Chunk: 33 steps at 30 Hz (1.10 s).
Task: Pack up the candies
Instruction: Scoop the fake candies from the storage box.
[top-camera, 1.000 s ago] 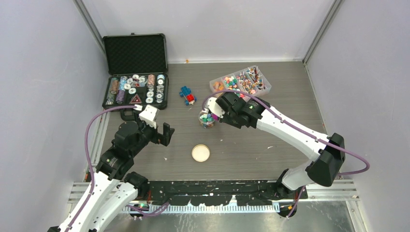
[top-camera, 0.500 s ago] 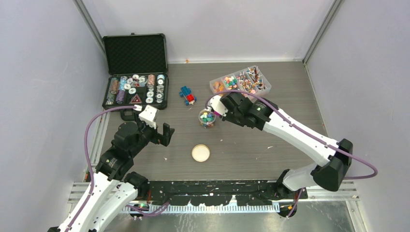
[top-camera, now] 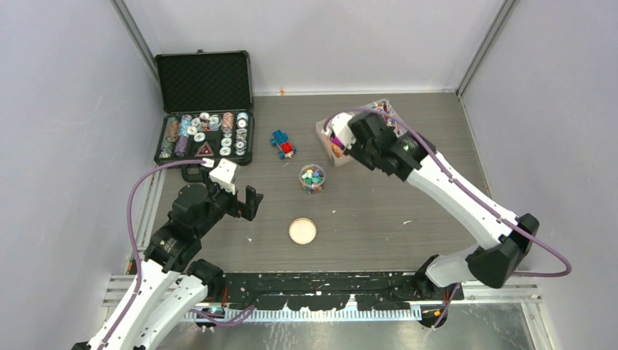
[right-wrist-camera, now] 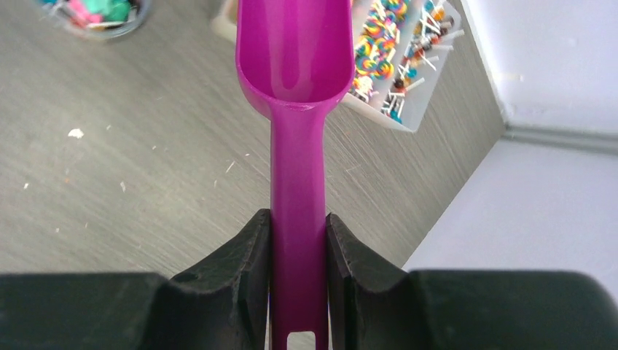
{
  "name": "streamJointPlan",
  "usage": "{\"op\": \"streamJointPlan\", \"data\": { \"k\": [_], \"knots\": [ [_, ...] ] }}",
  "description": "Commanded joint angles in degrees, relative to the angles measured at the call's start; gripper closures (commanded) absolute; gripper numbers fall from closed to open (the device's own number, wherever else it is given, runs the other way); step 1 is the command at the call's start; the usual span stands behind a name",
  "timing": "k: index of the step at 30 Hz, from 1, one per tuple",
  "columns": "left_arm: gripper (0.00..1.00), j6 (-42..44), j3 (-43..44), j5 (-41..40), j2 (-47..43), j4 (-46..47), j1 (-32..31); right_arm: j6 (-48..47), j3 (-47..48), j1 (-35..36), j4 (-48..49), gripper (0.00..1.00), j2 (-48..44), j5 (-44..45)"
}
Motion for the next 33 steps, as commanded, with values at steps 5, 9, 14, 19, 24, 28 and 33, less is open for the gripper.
{"op": "streamJointPlan", "data": {
  "k": [5,9,14,19,24,28,33],
  "knots": [
    [0.00,1.0,0.6,-0.6,-0.7,1.0,-0.4,14.4,16.0,-12.2,-11.8,1.00,13.7,-2.9],
    [0.00,1.0,0.6,-0.6,-0.7,1.1,-0.5,17.4,20.8,-14.7,-16.0,1.00,19.1,-2.5],
    [0.00,1.1,0.6,-0.6,-0.7,0.9,-0.6,19.6,29.9,-16.5,-20.2,1.00,27.0,-3.5],
    [0.00,1.1,0.5,-0.6,-0.9,1.0,-0.6,20.3,37.5,-17.1,-24.2,0.99,33.8,-4.8],
    [0.00,1.3,0.5,-0.6,-1.0,1.0,-0.6,21.4,42.8,-17.3,-27.6,0.99,38.6,-4.4],
    [0.00,1.3,0.5,-0.6,-1.0,1.0,-0.7,22.0,46.0,-17.7,-29.1,1.00,41.7,-4.9],
    [0.00,1.4,0.5,-0.7,-1.1,1.0,-0.8,21.7,48.8,-17.9,-30.7,1.00,45.4,-6.2]
  ]
}}
